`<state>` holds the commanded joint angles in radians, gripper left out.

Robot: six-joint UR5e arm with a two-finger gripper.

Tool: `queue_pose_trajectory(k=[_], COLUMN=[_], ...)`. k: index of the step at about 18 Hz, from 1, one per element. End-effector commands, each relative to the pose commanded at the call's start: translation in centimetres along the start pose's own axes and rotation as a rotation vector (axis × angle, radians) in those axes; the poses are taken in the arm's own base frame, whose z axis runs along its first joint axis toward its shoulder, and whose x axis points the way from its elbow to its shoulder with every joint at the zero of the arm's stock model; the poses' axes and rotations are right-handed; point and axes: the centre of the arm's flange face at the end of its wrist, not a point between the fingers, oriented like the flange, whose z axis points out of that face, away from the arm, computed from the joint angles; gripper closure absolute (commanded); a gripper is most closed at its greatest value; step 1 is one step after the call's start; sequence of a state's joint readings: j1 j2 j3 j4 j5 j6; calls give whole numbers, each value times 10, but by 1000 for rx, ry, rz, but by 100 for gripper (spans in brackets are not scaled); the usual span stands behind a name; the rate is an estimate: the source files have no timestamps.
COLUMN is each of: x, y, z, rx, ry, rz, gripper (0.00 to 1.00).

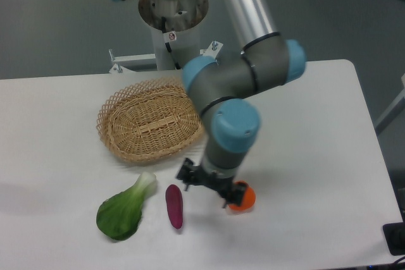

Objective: Pick up the green vegetable from the table
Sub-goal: 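Move the open gripper across the table toward the green bok choy, then lower the gripper onto the bok choy stem and close it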

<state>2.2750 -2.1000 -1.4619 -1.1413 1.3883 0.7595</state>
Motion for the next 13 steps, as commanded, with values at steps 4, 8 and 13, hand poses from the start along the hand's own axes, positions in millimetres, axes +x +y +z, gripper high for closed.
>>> queue_pose_trajectory(k=[4,8,13], x=[30,56,78], y=[-12,-13,-16], z=[27,46,62], rx=[-34,-65,-81], ry=[30,51,62], rz=[-11,17,48], gripper=[0,0,0])
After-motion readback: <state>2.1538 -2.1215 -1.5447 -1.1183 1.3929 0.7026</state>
